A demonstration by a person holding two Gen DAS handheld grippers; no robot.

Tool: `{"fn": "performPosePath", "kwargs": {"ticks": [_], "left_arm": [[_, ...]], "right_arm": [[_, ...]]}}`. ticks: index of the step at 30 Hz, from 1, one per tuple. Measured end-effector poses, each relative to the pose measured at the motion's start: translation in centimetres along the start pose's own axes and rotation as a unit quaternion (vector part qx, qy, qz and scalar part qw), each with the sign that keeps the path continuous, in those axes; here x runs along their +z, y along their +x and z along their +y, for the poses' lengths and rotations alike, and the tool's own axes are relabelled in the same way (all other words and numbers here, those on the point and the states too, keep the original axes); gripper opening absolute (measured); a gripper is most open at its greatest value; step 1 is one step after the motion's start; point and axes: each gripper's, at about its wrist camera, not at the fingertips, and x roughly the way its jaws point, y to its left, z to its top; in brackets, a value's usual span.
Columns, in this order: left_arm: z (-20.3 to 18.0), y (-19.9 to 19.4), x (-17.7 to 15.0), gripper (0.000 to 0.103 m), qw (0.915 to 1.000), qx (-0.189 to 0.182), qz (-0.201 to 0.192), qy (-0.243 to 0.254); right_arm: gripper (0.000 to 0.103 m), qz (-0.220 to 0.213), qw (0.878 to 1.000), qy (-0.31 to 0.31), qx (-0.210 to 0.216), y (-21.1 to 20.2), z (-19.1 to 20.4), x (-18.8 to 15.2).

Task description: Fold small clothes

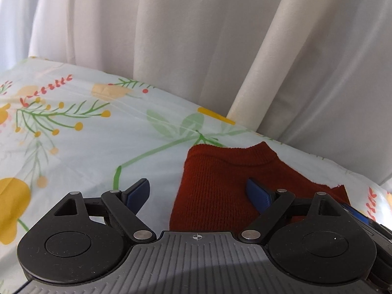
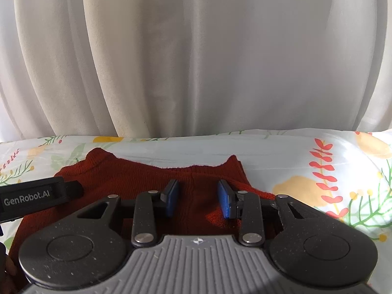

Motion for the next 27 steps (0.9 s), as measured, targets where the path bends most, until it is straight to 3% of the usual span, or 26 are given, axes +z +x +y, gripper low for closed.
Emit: {"fn": "performPosePath", "kwargs": {"ticks": [4,7,10,12,15,17,22,25,27], "left_arm": [[-0.1,-2.8,-0.7,0.091,0.9992,0.005,-0.005,0.039],[1.1,-6.2,-2.5,0.092,0.9985,-0.011,-0.010,0.052],[2.9,-8.7,-5.4,0.094,0.9990,-0.028,0.000,0.033],[4.1,-10.4,-7.3,0.094,0.9989,-0.046,-0.005,0.011],[5.0,-12.4,-8.9,0.095,0.9985,-0.052,0.017,0.009],[5.4,-13.4,-9.8,0.095,0.9981,-0.045,0.036,0.020],[6.2,-14.6,-11.7,0.093,0.9975,-0.017,0.047,0.049],[6.0,-14.2,-12.0,0.092,0.9970,-0.003,0.055,0.054],[5.9,-13.6,-11.7,0.092,0.9974,0.000,0.054,0.047]], "right_arm": [[0.040,-0.012,1.000,0.000,0.004,-1.4,0.2,-0.5],[0.044,0.008,1.000,-0.007,0.024,-3.8,0.5,-0.6],[0.044,0.005,0.999,-0.027,0.042,-8.5,0.2,-2.3],[0.044,0.016,0.998,-0.031,0.048,-11.4,-0.7,-4.3],[0.045,0.043,0.998,-0.029,0.041,-14.1,-2.3,-7.4],[0.045,0.033,0.998,-0.017,0.050,-15.8,-3.3,-8.6],[0.045,0.061,0.997,-0.016,0.043,-17.5,-3.3,-9.1],[0.047,0.092,0.991,0.044,0.090,-18.0,-4.5,-9.3],[0.047,0.111,0.979,0.114,0.130,-17.6,-6.1,-9.5]]}}
